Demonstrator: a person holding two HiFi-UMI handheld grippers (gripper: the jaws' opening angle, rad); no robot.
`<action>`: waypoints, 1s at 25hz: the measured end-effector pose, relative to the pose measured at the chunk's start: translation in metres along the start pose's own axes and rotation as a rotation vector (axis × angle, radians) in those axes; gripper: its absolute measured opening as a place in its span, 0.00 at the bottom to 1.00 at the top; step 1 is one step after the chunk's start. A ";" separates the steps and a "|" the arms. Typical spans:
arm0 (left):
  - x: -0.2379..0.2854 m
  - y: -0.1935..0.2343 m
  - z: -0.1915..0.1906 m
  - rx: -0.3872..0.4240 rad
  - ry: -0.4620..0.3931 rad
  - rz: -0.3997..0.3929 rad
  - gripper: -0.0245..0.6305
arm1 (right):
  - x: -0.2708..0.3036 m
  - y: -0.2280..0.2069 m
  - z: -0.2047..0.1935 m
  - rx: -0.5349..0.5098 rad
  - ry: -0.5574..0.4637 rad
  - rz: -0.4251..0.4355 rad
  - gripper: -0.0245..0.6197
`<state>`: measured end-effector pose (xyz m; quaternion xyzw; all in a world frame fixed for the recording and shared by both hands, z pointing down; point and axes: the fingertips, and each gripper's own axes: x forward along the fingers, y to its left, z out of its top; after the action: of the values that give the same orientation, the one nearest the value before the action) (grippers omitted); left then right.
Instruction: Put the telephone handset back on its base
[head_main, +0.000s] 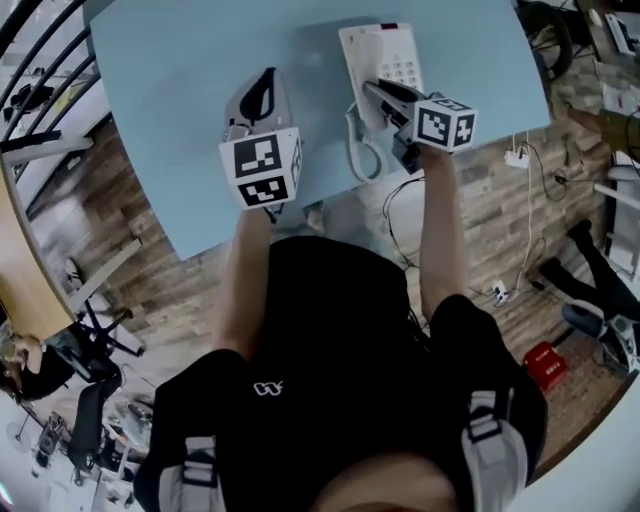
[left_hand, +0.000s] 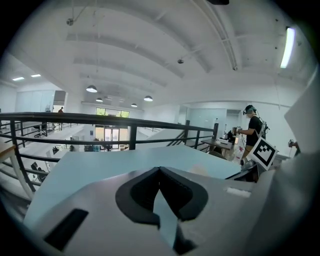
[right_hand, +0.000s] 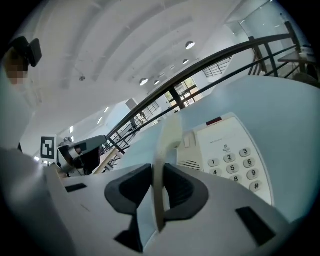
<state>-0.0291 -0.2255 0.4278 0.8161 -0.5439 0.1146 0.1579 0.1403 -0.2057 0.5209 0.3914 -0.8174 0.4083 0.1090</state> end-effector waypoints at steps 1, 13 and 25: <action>-0.001 0.002 -0.002 -0.004 0.003 0.012 0.04 | 0.004 -0.002 -0.001 -0.001 0.018 0.013 0.16; 0.000 0.022 -0.015 -0.041 0.027 0.103 0.04 | 0.032 -0.020 0.009 0.092 0.038 0.176 0.16; 0.006 0.017 -0.016 -0.048 0.032 0.105 0.04 | 0.033 -0.012 0.014 0.126 0.013 0.342 0.17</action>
<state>-0.0431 -0.2307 0.4471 0.7804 -0.5862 0.1228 0.1797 0.1291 -0.2384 0.5355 0.2503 -0.8441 0.4739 0.0183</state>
